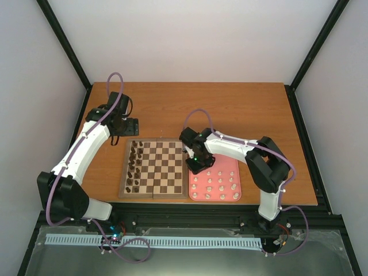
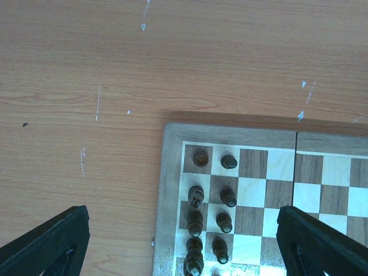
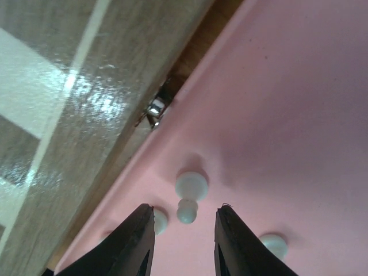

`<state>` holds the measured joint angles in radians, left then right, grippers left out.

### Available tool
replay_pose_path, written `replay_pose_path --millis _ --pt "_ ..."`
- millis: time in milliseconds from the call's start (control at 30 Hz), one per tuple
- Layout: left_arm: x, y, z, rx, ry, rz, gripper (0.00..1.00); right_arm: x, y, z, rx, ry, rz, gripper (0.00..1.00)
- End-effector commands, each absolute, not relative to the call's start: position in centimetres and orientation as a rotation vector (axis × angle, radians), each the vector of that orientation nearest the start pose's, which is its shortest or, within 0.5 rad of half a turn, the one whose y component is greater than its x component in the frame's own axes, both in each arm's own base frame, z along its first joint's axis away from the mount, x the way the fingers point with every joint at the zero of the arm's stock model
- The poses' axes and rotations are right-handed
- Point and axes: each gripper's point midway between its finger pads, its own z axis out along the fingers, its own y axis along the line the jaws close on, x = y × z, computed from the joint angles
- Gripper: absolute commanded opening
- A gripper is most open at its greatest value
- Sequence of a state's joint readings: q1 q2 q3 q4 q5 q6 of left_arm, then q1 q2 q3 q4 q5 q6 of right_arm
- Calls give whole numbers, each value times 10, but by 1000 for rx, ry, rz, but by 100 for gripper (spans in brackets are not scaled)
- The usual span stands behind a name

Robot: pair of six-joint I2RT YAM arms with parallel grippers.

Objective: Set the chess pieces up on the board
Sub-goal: Pick up the chess piece from the storage box.

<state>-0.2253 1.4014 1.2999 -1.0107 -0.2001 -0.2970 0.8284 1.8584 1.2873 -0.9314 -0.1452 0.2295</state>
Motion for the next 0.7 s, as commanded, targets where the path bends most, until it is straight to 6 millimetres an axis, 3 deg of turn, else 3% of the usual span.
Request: replay_pose_path --millis 0,400,667 --pt "331 -40 201 -145 2608 76 100 221 271 32 -904 3029 164 29" --pt "333 -43 204 -141 2603 53 100 228 275 32 -907 3008 145 23" --pt "332 -42 206 -139 2599 60 100 230 279 29 -926 3013 156 6"
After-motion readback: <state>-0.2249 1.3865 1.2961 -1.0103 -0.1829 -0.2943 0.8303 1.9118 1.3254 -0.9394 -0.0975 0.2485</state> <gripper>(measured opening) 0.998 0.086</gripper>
